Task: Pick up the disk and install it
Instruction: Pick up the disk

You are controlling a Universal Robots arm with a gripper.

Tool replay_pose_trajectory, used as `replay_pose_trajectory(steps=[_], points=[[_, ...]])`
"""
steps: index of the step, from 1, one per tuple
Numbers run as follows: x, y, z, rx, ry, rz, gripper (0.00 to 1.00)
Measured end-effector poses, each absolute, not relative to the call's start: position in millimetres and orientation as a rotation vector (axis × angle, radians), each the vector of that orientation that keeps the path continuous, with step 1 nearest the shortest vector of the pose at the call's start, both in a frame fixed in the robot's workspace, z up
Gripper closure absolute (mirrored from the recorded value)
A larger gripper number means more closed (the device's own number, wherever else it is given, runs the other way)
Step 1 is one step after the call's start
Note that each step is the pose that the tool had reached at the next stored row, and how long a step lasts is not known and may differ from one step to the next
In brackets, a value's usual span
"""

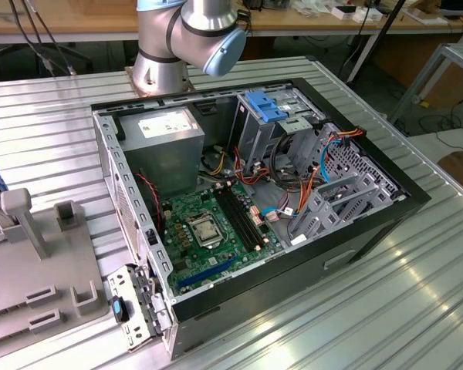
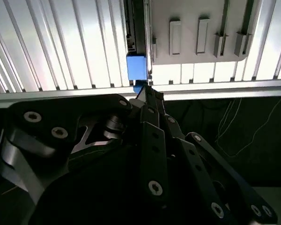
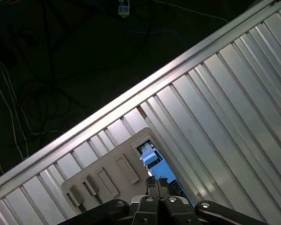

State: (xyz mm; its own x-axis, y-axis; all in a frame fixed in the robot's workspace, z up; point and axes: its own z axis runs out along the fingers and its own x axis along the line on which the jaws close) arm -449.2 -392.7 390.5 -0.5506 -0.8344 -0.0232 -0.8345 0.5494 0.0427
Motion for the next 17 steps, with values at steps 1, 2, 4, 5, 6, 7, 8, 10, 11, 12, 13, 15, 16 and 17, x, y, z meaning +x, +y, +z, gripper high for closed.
replay_pose_trajectory(steps=[1,2,4,5,6,7,8,10,11,12,13,15,16,17], points=[[-449.2,-392.7,390.5,-1.523,2.747,0.076,0.89],[-449.2,-392.7,390.5,-1.545,2.735,0.076,0.89],[-449.1,-392.7,390.5,-1.605,2.702,0.076,0.89],[-449.2,-392.7,390.5,-1.625,2.69,0.076,0.89],[-449.1,-392.7,390.5,-1.646,2.678,0.076,0.89],[-449.1,-392.7,390.5,-1.664,2.667,0.076,0.89],[-449.1,-392.7,390.5,-1.686,2.653,0.076,0.89],[-449.2,-392.8,390.6,-1.733,2.624,0.076,0.89],[-449.2,-392.8,390.5,-1.752,2.611,0.076,0.89],[-449.1,-392.8,390.5,-1.785,2.589,0.075,0.89],[-449.1,-392.8,390.5,-1.811,2.572,0.075,0.89],[-449.1,-392.8,390.5,-1.892,2.515,0.075,0.89],[-449.1,-392.8,390.5,-1.92,2.494,0.075,0.89],[-449.1,-392.8,390.5,-1.94,2.479,0.075,0.89]])
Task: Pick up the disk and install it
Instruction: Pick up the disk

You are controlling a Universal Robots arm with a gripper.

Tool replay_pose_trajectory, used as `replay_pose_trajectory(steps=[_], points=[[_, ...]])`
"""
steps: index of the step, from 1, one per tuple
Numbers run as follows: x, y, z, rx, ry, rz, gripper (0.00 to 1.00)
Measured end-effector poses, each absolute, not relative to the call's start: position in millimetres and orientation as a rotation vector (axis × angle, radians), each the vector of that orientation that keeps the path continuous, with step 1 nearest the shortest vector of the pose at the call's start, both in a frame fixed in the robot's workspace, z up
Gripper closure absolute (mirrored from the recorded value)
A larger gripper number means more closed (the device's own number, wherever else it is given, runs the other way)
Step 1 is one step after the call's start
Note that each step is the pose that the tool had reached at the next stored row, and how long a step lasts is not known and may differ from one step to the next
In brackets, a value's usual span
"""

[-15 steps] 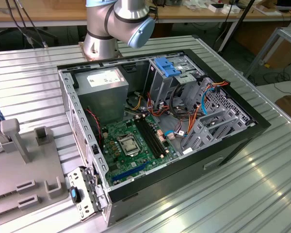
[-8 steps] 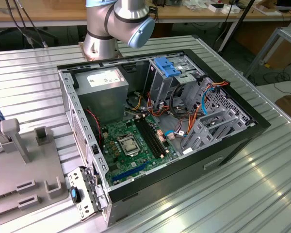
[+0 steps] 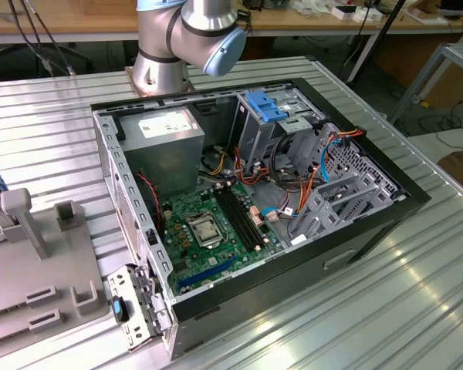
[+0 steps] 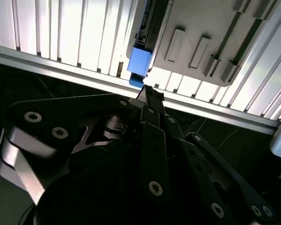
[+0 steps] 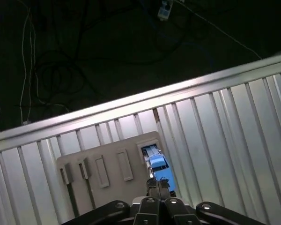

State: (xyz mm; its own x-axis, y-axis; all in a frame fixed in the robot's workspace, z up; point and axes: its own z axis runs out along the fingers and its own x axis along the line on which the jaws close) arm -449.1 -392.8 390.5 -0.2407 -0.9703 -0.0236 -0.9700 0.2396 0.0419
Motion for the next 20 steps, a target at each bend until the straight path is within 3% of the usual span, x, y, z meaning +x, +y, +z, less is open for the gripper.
replay_pose_trajectory(steps=[11,20], points=[[-449.2,-392.7,390.1,2.115,-2.307,-0.064,0.89],[-446.6,-390.8,385.5,2.107,-2.317,-0.003,0.89]])
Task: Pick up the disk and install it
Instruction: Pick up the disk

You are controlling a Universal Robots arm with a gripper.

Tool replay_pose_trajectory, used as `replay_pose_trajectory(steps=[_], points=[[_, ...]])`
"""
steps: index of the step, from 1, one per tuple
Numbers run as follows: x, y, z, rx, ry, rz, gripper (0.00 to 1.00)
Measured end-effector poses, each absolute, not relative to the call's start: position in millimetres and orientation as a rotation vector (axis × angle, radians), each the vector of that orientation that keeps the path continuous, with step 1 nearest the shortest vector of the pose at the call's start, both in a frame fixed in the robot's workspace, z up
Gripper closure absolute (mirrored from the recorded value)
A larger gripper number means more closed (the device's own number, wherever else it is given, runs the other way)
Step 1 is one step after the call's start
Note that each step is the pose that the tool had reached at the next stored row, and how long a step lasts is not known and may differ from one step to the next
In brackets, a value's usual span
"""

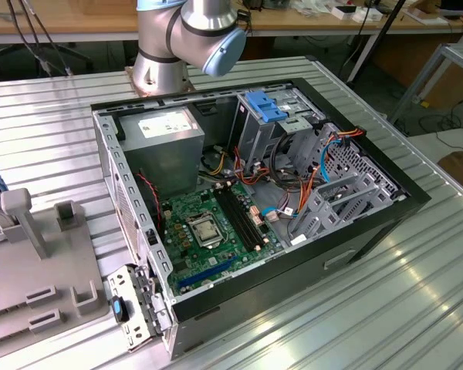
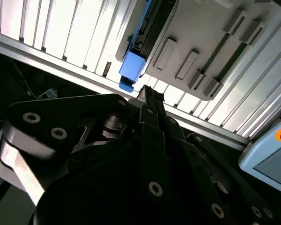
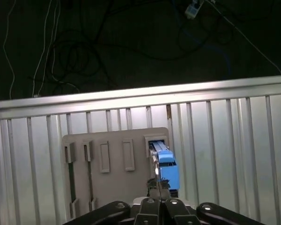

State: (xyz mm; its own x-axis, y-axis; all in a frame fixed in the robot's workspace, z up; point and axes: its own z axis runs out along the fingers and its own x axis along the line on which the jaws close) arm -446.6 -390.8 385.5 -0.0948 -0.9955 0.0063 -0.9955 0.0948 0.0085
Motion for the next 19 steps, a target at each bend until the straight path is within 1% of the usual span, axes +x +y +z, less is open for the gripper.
replay_pose_trajectory(steps=[1,4,5,7,8,10,12,19], points=[[-445.9,-390.9,382.9,2.103,-2.315,0.003,0.76],[-445.2,-390.7,377.6,2.097,-2.31,0.016,0.58],[-445.2,-390.4,376.3,2.095,-2.308,0.02,0.58],[-445.1,-389.2,372.4,2.093,-2.305,0.028,0.46],[-445.0,-387.9,370.8,2.092,-2.304,0.028,0.46],[-444.8,-382.6,366.8,2.092,-2.304,0.028,0.34],[-444.7,-376.2,361.8,2.092,-2.304,0.028,0.34],[-444.7,-375.5,347.7,2.1,-2.297,0.029,0.34]])
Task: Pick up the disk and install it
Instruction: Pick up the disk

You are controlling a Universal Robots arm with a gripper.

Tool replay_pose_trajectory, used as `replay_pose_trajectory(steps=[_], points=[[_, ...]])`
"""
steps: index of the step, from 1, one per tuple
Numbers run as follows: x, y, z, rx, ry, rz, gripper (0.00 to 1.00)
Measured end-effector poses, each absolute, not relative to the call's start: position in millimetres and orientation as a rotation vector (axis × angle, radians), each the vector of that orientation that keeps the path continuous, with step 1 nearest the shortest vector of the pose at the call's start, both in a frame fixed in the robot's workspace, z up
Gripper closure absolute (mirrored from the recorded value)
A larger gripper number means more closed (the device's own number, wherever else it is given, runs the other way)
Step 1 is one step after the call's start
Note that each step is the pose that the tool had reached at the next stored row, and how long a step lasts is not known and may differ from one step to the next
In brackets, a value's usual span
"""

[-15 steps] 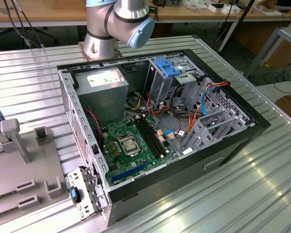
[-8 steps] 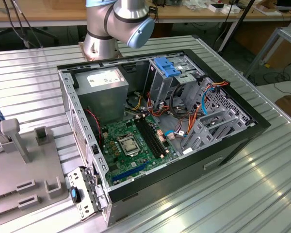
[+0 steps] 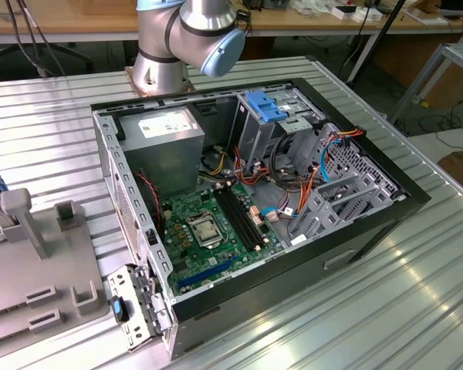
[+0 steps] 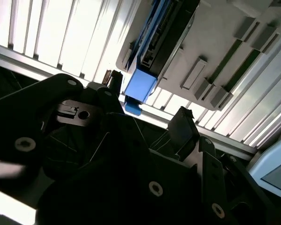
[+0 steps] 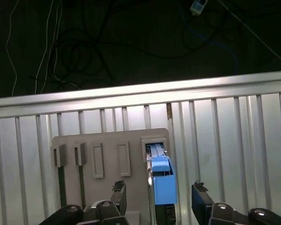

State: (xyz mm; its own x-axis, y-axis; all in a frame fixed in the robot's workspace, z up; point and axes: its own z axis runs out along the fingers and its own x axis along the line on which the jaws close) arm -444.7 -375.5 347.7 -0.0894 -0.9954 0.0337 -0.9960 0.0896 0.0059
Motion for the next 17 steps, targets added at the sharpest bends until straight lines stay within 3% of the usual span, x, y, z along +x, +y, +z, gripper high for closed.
replay_pose_trajectory(steps=[17], points=[[-443.4,-375.7,319.2,2.188,-2.221,0.037,0.34]])
